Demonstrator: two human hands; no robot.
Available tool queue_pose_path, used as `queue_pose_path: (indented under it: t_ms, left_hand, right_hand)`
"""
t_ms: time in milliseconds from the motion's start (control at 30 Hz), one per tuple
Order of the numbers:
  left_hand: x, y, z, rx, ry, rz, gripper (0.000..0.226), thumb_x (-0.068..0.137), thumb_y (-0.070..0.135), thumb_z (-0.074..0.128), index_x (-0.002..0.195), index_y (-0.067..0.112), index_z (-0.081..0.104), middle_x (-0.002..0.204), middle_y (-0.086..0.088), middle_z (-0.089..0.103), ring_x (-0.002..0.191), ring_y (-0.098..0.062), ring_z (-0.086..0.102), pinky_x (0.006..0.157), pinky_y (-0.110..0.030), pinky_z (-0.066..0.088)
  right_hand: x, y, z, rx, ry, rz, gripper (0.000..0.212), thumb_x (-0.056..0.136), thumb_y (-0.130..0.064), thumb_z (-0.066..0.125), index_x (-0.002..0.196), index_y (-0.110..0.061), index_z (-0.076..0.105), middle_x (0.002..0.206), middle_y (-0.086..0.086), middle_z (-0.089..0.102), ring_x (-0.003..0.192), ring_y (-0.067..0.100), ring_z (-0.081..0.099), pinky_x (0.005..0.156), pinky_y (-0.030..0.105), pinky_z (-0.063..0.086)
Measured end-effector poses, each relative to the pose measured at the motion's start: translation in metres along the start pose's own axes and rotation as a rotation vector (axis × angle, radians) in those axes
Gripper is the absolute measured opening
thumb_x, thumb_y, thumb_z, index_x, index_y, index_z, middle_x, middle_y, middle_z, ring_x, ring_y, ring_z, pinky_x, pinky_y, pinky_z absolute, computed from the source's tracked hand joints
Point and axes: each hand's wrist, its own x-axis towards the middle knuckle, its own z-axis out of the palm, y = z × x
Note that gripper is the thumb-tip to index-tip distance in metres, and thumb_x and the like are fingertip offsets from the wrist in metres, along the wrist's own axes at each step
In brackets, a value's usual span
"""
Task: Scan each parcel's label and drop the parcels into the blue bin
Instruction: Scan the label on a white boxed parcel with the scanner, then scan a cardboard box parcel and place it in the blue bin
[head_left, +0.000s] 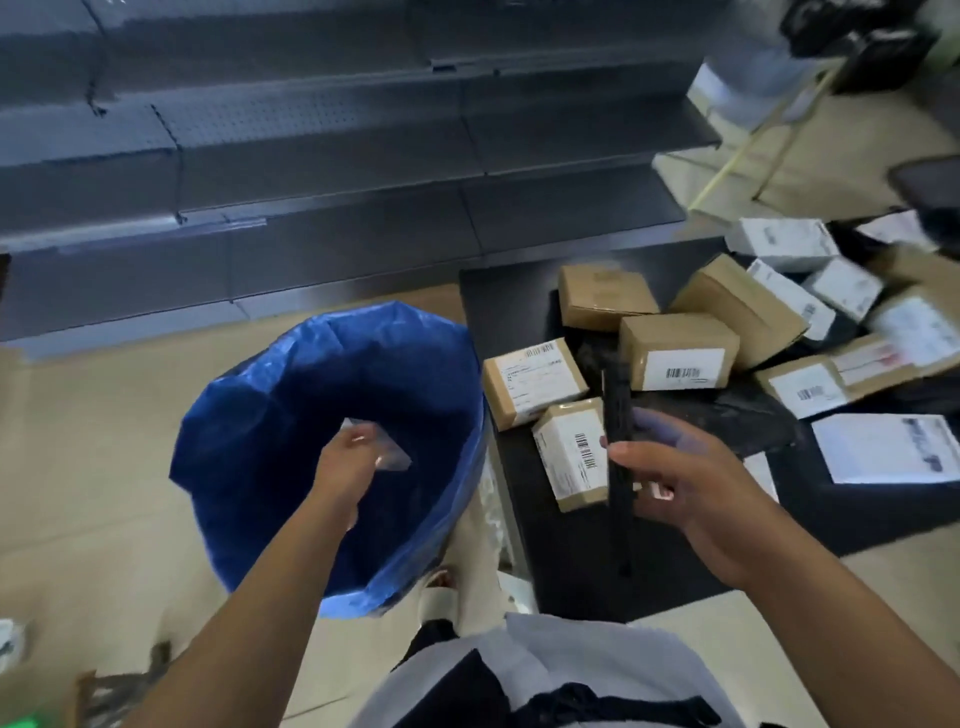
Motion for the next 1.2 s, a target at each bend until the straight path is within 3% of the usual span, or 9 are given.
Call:
queue_pose_path:
  t_ms: [67,133,267,367,567,800,967,1067,1200]
  left_hand:
    - [0.001,0.005,0.025,0.116,-0.144,0.105,0.036,0.09,0.006,0.068,0.12,0.024,0.06,0.127,-0.005,0.06,0.107,-0.02,0.063,0.093,-0.035,0.051]
    - [0.004,0.013,0.05,0.275,-0.268,0.208,0.057,0.087,0.013,0.074,0.135,0.033,0.05,0.144,-0.005,0.049,0.125,-0.024,0.054,0.103,-0.046,0.05]
    - [0.01,0.036,0.094,0.727,-0.349,0.519,0.101,0.081,0.023,0.083,0.157,0.034,0.018,0.167,-0.002,0.004,0.15,-0.029,0.017,0.12,-0.049,0.026]
    - [0.017,0.056,0.118,0.96,-0.371,0.613,0.115,0.076,0.03,0.086,0.159,0.039,0.006,0.168,-0.003,-0.007,0.154,-0.031,0.001,0.121,-0.053,0.016]
    - [0.028,0.068,0.136,1.073,-0.345,0.709,0.103,0.072,0.034,0.084,0.153,0.037,0.02,0.153,-0.007,0.031,0.142,-0.032,0.026,0.11,-0.051,0.033]
    - [0.025,0.062,0.144,1.035,-0.303,0.669,0.104,0.071,0.026,0.087,0.155,0.029,0.025,0.154,-0.006,0.03,0.142,-0.028,0.029,0.114,-0.049,0.034]
    - [0.009,0.065,0.142,1.018,-0.113,0.698,0.088,0.069,0.027,0.086,0.146,0.023,0.044,0.146,-0.006,0.036,0.134,-0.025,0.036,0.111,-0.046,0.04]
    - [-0.014,0.075,0.138,0.907,0.003,0.74,0.08,0.07,0.024,0.086,0.141,0.022,0.049,0.144,-0.007,0.038,0.132,-0.027,0.038,0.11,-0.047,0.042]
    - [-0.061,0.084,0.131,0.68,0.082,0.746,0.063,0.073,0.023,0.083,0.13,0.028,0.057,0.14,-0.003,0.04,0.124,-0.024,0.048,0.106,-0.042,0.046]
  right_hand:
    - [-0.013,0.01,-0.001,0.055,0.05,0.025,0.09,0.043,-0.05,0.091,0.127,-0.034,0.063,0.13,0.001,0.069,0.121,0.03,0.065,0.105,0.057,0.052]
    - [-0.026,0.022,-0.004,0.053,0.118,0.045,0.115,0.031,-0.062,0.095,0.136,-0.03,0.062,0.135,0.002,0.068,0.123,0.032,0.064,0.106,0.06,0.051]
    - [-0.052,0.038,-0.011,0.107,0.266,0.052,0.116,0.029,-0.06,0.094,0.135,-0.028,0.062,0.133,0.01,0.067,0.119,0.038,0.065,0.104,0.062,0.051]
    - [-0.067,0.04,-0.013,0.14,0.333,0.056,0.118,0.028,-0.058,0.091,0.137,-0.025,0.061,0.138,0.013,0.062,0.114,0.037,0.062,0.107,0.061,0.05]
    - [-0.088,0.051,-0.03,0.198,0.396,0.039,0.101,0.039,-0.049,0.087,0.135,-0.024,0.064,0.13,0.008,0.068,0.112,0.027,0.067,0.098,0.053,0.056]
    - [-0.094,0.067,-0.063,0.21,0.386,0.058,0.096,0.04,-0.048,0.085,0.129,-0.022,0.066,0.127,0.008,0.069,0.119,0.033,0.064,0.103,0.059,0.053]
    - [-0.092,0.07,-0.084,0.177,0.32,0.025,0.098,0.043,-0.049,0.085,0.134,-0.019,0.063,0.131,0.013,0.065,0.103,0.027,0.06,0.099,0.054,0.056]
    - [-0.095,0.072,-0.107,0.156,0.283,0.0,0.105,0.041,-0.054,0.083,0.137,-0.02,0.06,0.133,0.014,0.063,0.114,0.035,0.06,0.099,0.052,0.056]
    - [-0.1,0.08,-0.143,0.171,0.194,0.007,0.081,0.056,-0.034,0.091,0.131,-0.018,0.065,0.122,0.015,0.07,0.103,0.031,0.066,0.086,0.044,0.058]
